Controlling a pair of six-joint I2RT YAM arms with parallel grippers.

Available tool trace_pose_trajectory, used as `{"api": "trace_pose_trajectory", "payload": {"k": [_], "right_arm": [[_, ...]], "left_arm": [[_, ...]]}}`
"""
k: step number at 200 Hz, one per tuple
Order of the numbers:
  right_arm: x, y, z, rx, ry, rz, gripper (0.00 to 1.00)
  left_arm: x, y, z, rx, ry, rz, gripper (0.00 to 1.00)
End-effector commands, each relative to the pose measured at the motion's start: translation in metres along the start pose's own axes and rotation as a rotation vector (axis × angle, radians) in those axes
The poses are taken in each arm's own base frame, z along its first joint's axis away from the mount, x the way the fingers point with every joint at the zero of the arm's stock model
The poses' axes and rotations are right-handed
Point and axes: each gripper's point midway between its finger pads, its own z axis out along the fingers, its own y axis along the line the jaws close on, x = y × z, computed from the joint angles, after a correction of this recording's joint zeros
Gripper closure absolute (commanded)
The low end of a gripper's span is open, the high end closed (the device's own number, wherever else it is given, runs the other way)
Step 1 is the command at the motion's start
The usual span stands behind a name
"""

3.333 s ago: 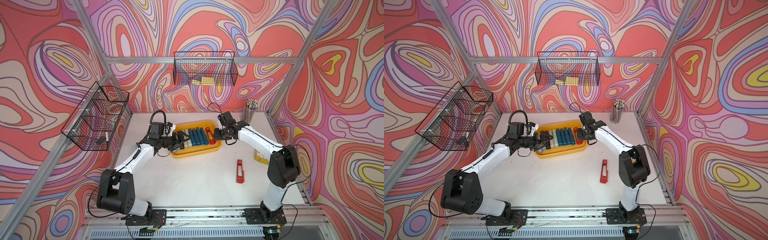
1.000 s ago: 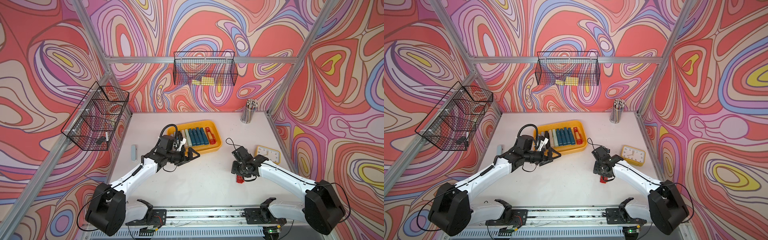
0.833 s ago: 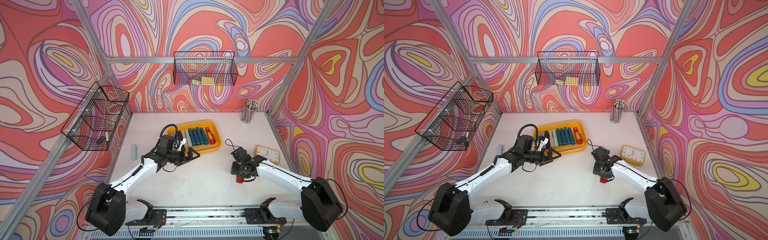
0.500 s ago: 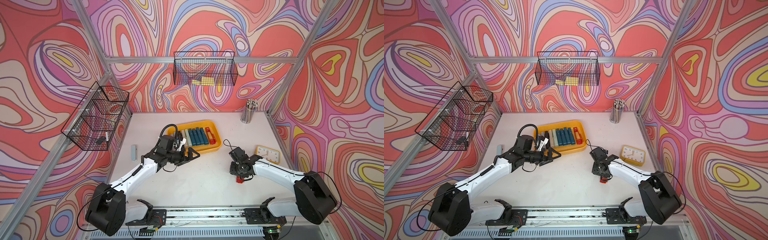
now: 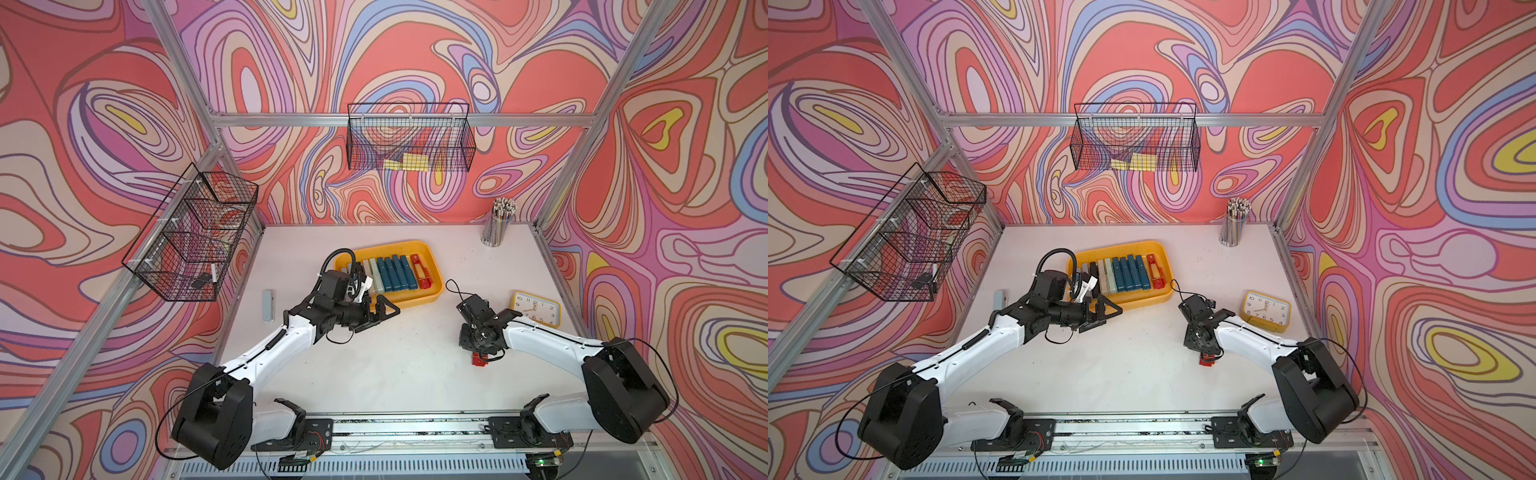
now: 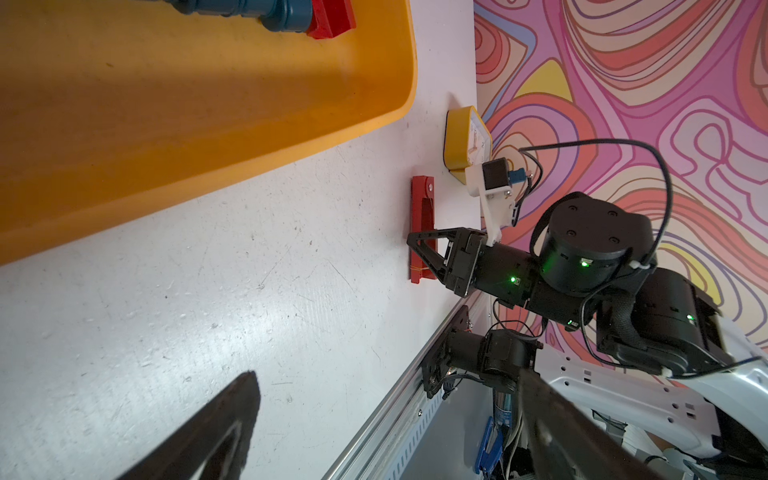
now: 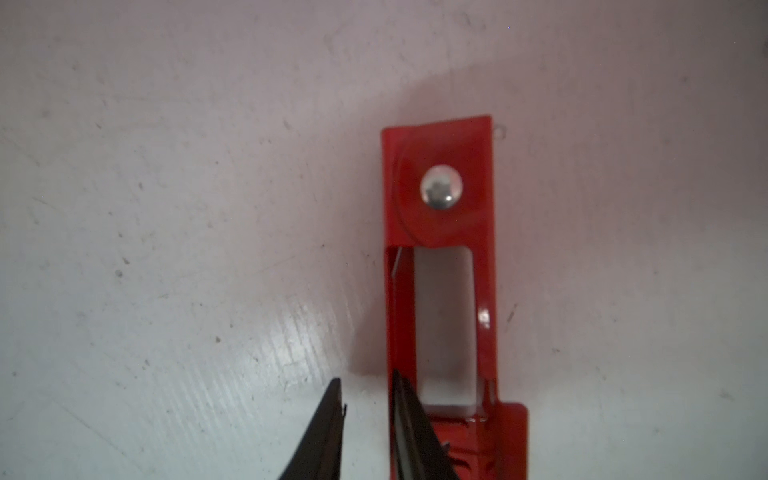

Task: Put the pruning pliers into the storage box
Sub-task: Pick up the pruning pliers from the center of the board.

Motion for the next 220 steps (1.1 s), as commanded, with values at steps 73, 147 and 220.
{"api": "trace_pose_trajectory", "payload": {"k": [73,147,220], "right_arm": [[-0.007,0.009,-0.001,-0.012,-0.011,-0.02,1.0],[-0.026,0.021,-0.033,-0.052,-0.056,-0.06,1.0],[-0.061,0.052,-0.07,-0.122,-0.124,-0.144,1.0]], "left_arm": [[-0.006,-0.009,0.0,0.018,-0.009,0.014,0.01],[-0.014,-0.012,-0.001,-0.002,-0.024,0.043,0.01],[-0.038,-0.035,-0.006,0.013,-0.067,0.09,0.01]]}}
